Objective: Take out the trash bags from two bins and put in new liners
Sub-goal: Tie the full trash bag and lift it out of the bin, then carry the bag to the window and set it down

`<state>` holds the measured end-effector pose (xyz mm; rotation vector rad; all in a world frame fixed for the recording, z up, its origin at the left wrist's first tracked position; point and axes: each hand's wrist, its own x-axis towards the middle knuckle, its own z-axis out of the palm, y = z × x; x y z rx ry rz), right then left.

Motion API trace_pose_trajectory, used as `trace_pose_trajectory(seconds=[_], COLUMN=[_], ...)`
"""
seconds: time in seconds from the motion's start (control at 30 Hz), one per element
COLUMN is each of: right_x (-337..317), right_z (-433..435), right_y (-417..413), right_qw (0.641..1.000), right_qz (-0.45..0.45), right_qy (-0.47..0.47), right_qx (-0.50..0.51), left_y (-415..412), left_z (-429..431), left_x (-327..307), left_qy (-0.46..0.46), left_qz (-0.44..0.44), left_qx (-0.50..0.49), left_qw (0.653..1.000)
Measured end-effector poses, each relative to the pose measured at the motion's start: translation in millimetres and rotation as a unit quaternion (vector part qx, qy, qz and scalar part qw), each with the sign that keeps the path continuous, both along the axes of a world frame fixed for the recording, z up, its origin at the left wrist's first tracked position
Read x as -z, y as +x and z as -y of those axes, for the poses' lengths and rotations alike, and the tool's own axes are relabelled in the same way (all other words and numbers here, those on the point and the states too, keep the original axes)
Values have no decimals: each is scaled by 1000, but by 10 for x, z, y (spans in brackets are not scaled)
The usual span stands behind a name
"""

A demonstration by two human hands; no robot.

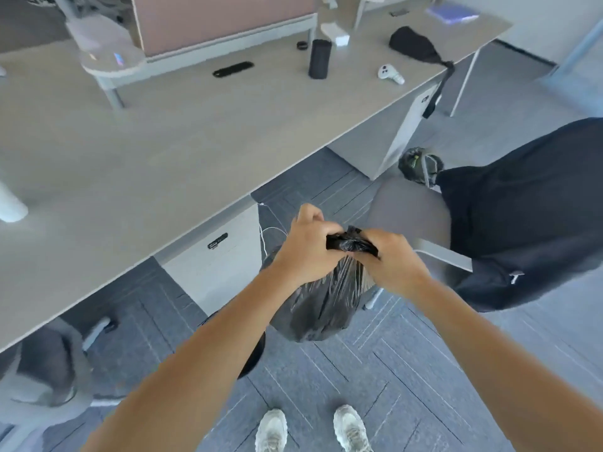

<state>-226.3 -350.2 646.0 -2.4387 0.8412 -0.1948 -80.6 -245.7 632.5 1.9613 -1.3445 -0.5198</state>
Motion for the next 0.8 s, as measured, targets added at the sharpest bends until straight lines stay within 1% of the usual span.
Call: trace_pose_trajectory(seconds=[0.13,0.2,0.27,0.3,0.37,0.43,0.53,0.67,0.8], right_x=[-175,-201,-248,-290,-368,-474,-561,-592,-561], right_z=[13,6,-9,-21,-51,-120,-219,-389,-600], right_y=[-426,-660,-896,-1026,-1336,-1670,-2202,-2989,-3775], right_qw=[995,987,970,965,961,953,928,890,848], right_qz=[16,20,-9,-9,32,62,66,89,106], right_qy=[3,-27,-70,-66,-35,-29,-24,-15,-20], right_qx=[94,158,232,255,272,297,366,446,520], left_y=[-245,-407,-617,-740,-1018,-1309,-1819,-2641,-3482], left_z=[286,425,543,597,701,814,977,1096,1169], left_x=[-214,-317,-414,-464,-559,-622,-683,-731,-724], left_qy=[18,23,25,21,14,6,-14,-66,-84], left_qz=[40,45,49,53,41,14,-12,10,19], left_qx=[76,127,172,190,216,242,293,376,440], left_qw=[996,991,984,980,975,970,956,924,894])
